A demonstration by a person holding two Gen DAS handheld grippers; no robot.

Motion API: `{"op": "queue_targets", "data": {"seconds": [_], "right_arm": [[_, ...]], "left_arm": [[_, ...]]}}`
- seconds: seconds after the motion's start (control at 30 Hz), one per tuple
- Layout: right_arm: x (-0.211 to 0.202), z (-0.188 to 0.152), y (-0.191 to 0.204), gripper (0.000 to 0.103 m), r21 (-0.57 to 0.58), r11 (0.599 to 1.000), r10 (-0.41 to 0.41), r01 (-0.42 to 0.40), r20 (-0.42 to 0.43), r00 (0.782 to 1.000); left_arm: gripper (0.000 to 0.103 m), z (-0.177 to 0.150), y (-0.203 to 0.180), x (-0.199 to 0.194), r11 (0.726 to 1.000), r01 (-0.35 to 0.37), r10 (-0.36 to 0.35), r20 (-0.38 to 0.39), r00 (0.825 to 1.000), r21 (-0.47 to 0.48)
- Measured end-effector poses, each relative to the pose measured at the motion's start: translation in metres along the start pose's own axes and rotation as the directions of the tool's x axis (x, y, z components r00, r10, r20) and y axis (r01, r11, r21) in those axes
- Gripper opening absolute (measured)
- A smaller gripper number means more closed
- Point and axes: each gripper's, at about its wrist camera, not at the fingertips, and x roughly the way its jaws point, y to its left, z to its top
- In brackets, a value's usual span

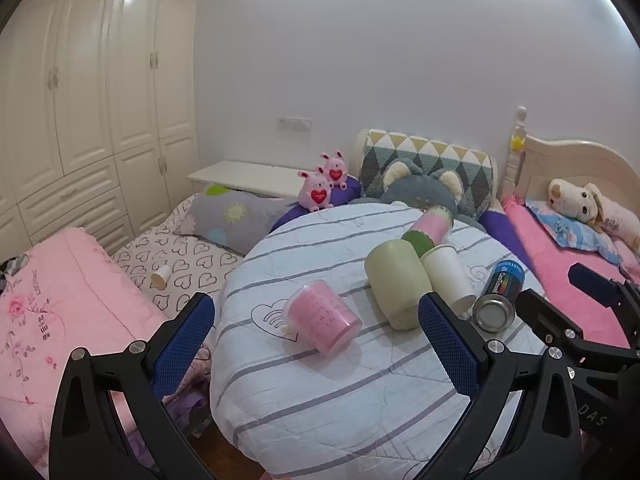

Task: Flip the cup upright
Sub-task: 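Move the right gripper toward the pale green cup lying on its side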

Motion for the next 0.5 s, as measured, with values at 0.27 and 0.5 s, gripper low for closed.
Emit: {"op": "queue_targets", "data": {"seconds": [0.27, 0.5], "right_arm": [[0.005, -0.001, -0.012, 0.084, 0.018, 1.000, 0.003, -0.003, -0.005, 1.000], [0.010, 0.002, -0.018, 0.084, 0.027, 1.000, 0.002, -0.002, -0.007, 1.000]], "left_arm": [[0.103, 0.001, -0.009, 0.007, 1.000, 0.002, -0.002, -0.013, 1.000, 0.014], [0.103, 0.003, -0.013, 0.015, 1.000, -0.001, 0.002, -0.027, 1.000, 0.027]]}}
